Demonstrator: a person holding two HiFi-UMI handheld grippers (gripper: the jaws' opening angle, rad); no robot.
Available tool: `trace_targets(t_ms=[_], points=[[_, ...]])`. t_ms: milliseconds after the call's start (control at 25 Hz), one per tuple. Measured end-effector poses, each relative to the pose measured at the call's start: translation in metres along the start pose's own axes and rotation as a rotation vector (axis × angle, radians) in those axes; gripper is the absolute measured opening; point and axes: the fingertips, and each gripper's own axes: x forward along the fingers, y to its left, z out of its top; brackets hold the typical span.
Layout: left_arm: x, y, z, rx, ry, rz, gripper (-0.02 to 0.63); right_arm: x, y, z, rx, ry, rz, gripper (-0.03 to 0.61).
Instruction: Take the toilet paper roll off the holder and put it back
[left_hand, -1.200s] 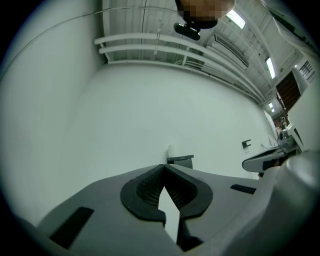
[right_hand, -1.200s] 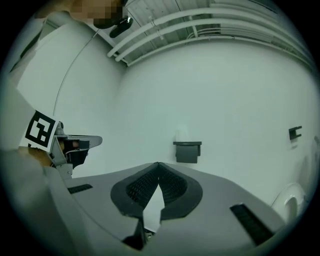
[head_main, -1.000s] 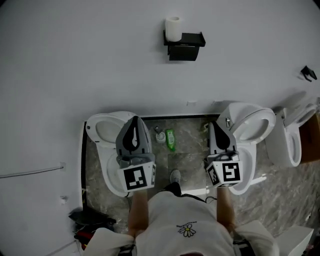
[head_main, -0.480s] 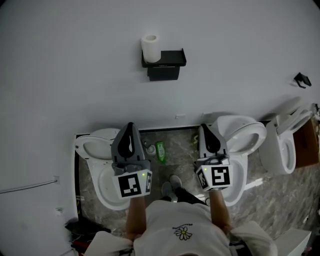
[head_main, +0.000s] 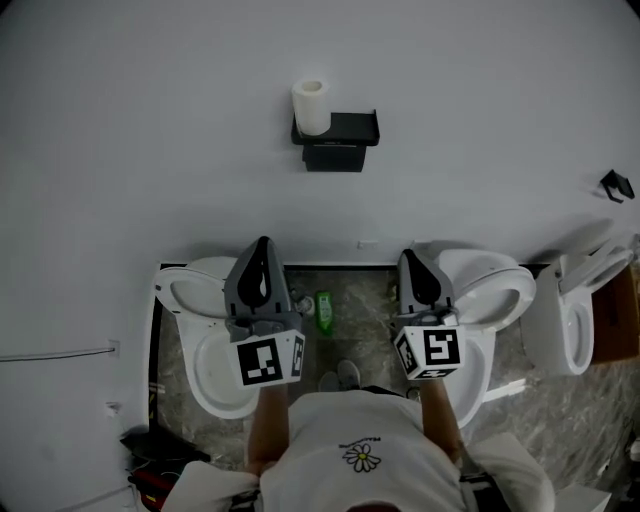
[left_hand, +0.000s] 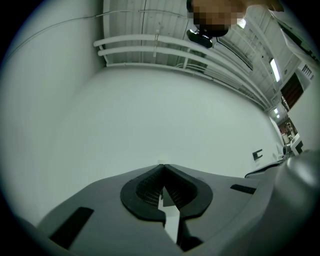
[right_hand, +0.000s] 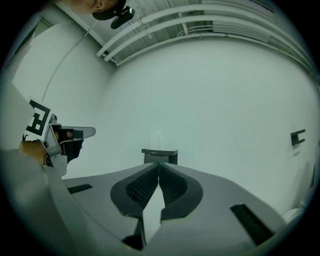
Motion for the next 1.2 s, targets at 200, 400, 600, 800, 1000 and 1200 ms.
trace_targets(t_ms=[200,400,600,800,1000,1200], points=[[0.004,0.005,0.004,-0.009,0.003,0.021,0.017,0.03,-0.007,0.056,0.039,-0.095,0.05,0.014],[0.006,0.009,0.003,0.003,0.007,0.032,0.017,0.071,0.003,0.165,0.019,-0.298,0.143,0.015],[0.006,0.016,0.001,0.006,0.009,0.047,0.017,0.112,0.023,0.228,-0.041,-0.377,0.209,0.138],[0.001,0.028,-0.001,0.003,0.022,0.072,0.017,0.166,0.047,0.233,-0.014,-0.311,0.27,0.277],[-0.005,0.039,-0.008,-0.004,0.035,0.098,0.017,0.242,0.057,0.184,-0.041,-0.129,0.197,0.323],[-0.018,0.049,-0.017,0.014,0.068,0.135,0.018,0.302,0.059,0.11,-0.078,0.1,0.135,0.356]])
